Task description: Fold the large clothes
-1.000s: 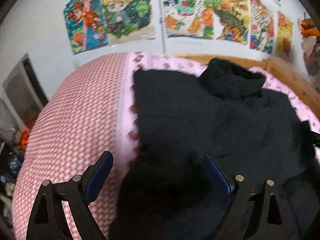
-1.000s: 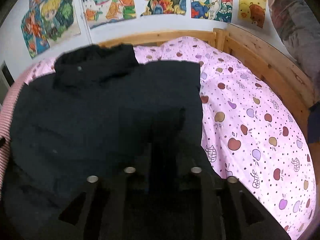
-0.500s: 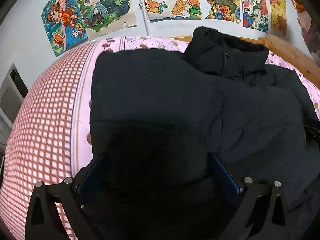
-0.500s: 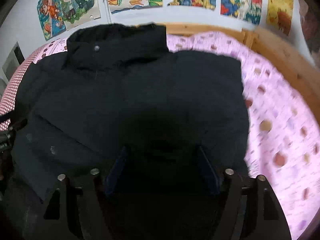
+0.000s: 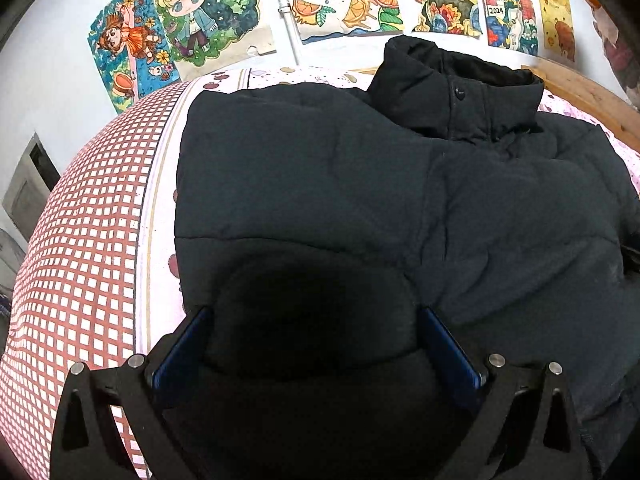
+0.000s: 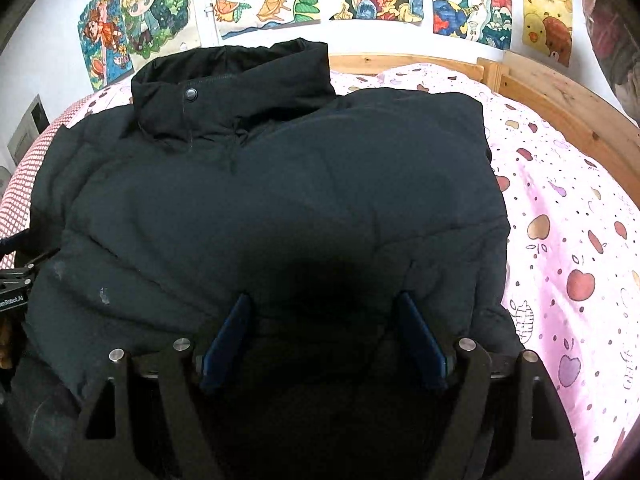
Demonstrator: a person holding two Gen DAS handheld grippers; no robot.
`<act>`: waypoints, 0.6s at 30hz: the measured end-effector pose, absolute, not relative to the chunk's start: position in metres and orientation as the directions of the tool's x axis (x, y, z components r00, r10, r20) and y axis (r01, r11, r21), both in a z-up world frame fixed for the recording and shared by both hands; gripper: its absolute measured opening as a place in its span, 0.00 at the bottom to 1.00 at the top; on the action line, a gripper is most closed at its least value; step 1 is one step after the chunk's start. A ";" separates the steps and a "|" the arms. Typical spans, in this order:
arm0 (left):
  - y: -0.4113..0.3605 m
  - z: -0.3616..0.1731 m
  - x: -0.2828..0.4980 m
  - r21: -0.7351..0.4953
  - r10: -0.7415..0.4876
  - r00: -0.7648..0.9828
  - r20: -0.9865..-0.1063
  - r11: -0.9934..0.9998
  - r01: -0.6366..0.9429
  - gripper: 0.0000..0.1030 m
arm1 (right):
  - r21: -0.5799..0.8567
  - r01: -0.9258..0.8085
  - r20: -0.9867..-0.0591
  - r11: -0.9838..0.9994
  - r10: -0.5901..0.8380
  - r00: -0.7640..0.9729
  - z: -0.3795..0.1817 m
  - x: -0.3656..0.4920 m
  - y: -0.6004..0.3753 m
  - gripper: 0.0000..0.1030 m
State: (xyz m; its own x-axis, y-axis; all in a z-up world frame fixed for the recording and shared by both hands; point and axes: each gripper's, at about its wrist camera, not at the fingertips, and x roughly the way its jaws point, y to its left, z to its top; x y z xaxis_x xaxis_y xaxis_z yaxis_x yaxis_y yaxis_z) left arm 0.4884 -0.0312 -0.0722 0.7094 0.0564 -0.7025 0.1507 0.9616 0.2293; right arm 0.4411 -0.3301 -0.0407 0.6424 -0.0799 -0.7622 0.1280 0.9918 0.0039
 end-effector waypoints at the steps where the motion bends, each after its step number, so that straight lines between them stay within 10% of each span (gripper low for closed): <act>1: -0.032 -0.073 0.487 0.233 0.059 0.712 -0.700 0.961 0.150 1.00 | 0.008 0.128 -0.758 0.992 -0.078 0.648 -0.041 0.440 -0.330 0.72; 18: -0.010 -0.019 0.511 0.102 -0.066 0.730 -0.681 0.978 0.184 1.00 | 0.143 0.080 -0.747 0.987 0.054 0.663 -0.018 0.438 -0.346 0.81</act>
State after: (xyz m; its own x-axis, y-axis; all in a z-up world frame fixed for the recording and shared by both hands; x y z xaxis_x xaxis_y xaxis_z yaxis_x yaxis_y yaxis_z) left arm 0.5110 -0.0103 -0.0185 0.7295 -0.0663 -0.6807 0.1840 0.9776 0.1020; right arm 0.4384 -0.3460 -0.0179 0.6631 0.0543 -0.7466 0.0800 0.9865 0.1428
